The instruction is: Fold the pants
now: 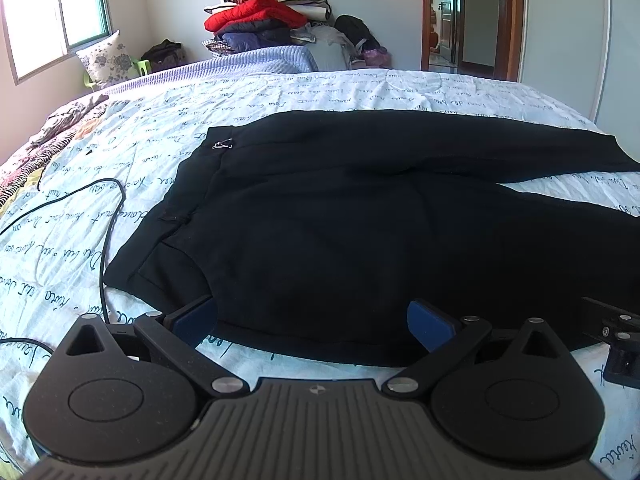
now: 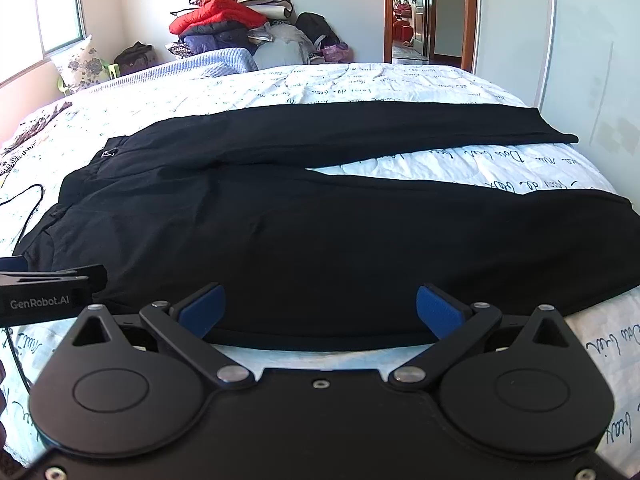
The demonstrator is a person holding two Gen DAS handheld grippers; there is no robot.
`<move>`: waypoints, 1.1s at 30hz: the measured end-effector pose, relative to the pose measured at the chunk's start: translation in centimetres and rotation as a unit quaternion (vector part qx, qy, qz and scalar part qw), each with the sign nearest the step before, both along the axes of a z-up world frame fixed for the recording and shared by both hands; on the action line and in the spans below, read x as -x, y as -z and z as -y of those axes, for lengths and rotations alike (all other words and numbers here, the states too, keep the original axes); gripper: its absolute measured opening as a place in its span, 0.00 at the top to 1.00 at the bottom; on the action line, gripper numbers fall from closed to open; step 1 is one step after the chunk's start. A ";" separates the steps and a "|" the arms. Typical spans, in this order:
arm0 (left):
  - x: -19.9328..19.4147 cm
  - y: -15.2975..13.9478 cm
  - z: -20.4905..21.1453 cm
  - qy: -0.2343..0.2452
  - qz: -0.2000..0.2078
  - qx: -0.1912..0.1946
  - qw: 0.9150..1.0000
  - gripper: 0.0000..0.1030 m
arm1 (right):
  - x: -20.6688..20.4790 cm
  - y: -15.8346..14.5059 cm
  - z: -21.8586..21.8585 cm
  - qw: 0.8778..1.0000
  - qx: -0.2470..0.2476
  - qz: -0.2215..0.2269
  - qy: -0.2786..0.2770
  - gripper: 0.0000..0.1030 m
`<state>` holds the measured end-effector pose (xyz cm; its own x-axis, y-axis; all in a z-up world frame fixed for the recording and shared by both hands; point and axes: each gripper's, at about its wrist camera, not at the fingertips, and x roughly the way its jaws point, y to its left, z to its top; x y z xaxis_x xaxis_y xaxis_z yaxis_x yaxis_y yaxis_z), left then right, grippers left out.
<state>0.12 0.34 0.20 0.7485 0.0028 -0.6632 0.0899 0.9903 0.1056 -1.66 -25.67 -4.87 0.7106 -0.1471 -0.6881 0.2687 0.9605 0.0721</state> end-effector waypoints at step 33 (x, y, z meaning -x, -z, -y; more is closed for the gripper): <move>-0.6 -0.6 0.0 0.019 0.019 0.005 1.000 0.00 | -1.1 0.1 -0.4 1.000 -0.003 -0.007 -0.005 0.00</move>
<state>0.75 0.37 0.84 0.7723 -0.0316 -0.6345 0.1227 0.9874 0.1003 -0.54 -25.32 -5.01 0.7020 -0.1359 -0.6991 0.2605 0.9626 0.0744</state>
